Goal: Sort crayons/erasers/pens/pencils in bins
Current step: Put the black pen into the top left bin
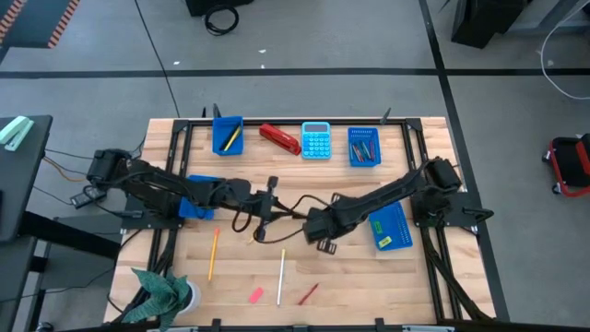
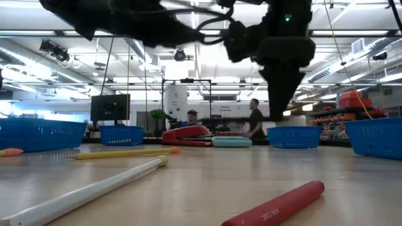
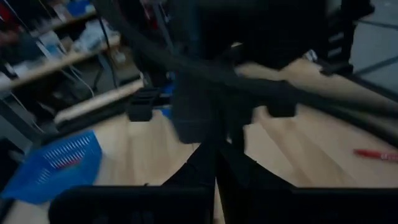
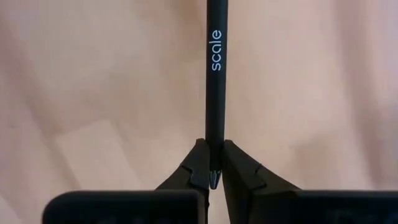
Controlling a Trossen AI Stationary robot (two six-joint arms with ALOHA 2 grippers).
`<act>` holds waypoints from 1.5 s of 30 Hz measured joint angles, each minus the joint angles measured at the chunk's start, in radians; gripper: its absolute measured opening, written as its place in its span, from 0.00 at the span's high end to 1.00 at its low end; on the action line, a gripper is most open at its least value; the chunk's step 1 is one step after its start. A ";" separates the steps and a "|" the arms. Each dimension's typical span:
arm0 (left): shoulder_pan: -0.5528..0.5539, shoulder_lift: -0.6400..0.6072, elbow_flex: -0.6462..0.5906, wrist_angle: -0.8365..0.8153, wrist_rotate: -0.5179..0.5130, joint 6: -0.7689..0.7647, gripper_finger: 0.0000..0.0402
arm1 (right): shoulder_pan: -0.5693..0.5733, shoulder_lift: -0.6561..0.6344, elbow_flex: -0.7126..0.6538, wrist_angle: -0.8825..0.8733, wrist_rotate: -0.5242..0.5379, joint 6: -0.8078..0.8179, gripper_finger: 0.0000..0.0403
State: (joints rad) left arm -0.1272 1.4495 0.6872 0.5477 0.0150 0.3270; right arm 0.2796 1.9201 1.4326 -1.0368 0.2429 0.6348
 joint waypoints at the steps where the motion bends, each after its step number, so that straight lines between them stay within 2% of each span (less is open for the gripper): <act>1: 0.000 -0.015 0.000 0.004 -0.001 0.005 0.96 | -0.012 -0.016 0.000 -0.024 0.007 0.005 0.93; 7: 0.016 -0.061 0.002 0.018 -0.012 0.007 0.96 | -0.110 -0.085 0.001 -0.028 0.019 -0.056 0.93; 13: 0.049 -0.056 -0.001 -0.048 0.029 0.000 0.95 | -0.262 -0.098 0.005 0.088 0.014 -0.238 0.92; 17: 0.053 -0.057 -0.002 -0.046 0.018 0.005 0.95 | -0.343 -0.081 0.006 0.183 -0.002 -0.375 0.91; 21: 0.053 -0.057 -0.002 -0.038 0.013 0.027 0.95 | -0.398 -0.076 0.007 0.192 -0.004 -0.436 0.91; 26: 0.053 -0.058 -0.002 -0.024 0.012 0.065 0.97 | -0.440 -0.076 0.007 0.219 -0.004 -0.497 0.90; 33: 0.058 -0.058 -0.001 0.050 0.010 0.097 0.95 | -0.471 -0.076 0.007 0.432 -0.029 -0.604 0.90; 37: 0.065 -0.058 -0.001 0.089 0.007 0.099 0.95 | -0.490 -0.076 0.007 0.512 -0.066 -0.609 0.90; 45: 0.088 -0.058 -0.001 0.113 0.008 0.104 0.96 | -0.497 -0.076 0.007 0.563 -0.068 -0.618 0.90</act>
State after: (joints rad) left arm -0.0388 1.3911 0.6865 0.6610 0.0231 0.4309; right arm -0.2169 1.8442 1.4399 -0.4738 0.1745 0.0169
